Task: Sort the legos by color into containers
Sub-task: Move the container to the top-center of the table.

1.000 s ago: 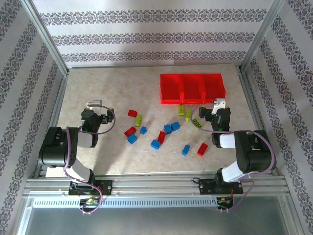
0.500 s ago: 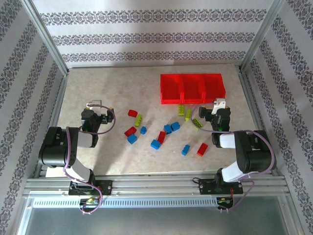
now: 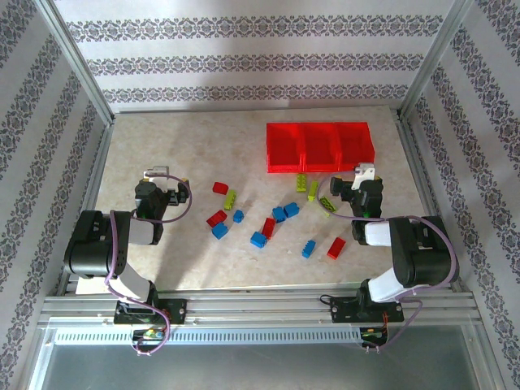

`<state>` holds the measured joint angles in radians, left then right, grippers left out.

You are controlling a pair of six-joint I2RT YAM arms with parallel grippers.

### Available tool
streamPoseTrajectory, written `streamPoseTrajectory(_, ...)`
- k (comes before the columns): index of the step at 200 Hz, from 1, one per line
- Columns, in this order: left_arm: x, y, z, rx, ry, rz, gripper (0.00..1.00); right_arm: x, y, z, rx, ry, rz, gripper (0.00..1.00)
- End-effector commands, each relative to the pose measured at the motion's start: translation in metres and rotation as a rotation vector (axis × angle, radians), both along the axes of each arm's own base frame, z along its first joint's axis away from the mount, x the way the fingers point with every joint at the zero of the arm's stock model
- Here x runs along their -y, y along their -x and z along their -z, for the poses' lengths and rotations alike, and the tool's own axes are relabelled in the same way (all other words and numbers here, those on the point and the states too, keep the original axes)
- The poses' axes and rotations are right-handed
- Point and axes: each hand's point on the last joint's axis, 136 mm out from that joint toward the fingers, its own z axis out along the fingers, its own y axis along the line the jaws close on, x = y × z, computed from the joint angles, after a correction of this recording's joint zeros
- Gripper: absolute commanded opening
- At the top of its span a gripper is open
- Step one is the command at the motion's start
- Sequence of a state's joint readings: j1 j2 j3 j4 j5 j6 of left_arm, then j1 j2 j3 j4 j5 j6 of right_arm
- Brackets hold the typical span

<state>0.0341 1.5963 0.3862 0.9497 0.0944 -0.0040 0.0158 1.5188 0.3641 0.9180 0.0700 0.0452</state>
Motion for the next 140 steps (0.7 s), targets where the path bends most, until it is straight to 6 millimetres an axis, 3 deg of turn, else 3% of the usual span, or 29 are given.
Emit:
streamPoseTrajectory(1, 0.001, 0.000, -0.001, 0.002, 0.004, 0.006, 1.00, -0.002, -0.004, -0.007, 0.029, 0.010, -0.002, 0.98)
streamPoseTrajectory(78, -0.004, 0.001, -0.004, 0.011, 0.009, -0.030, 1.00, -0.004, -0.004, -0.009, 0.032, 0.011, -0.015, 0.98)
streamPoseTrajectory(140, -0.013, 0.015, -0.049, 0.049, 0.007, -0.087, 1.00, 0.009, 0.007, -0.031, 0.075, 0.011, 0.062, 0.98)
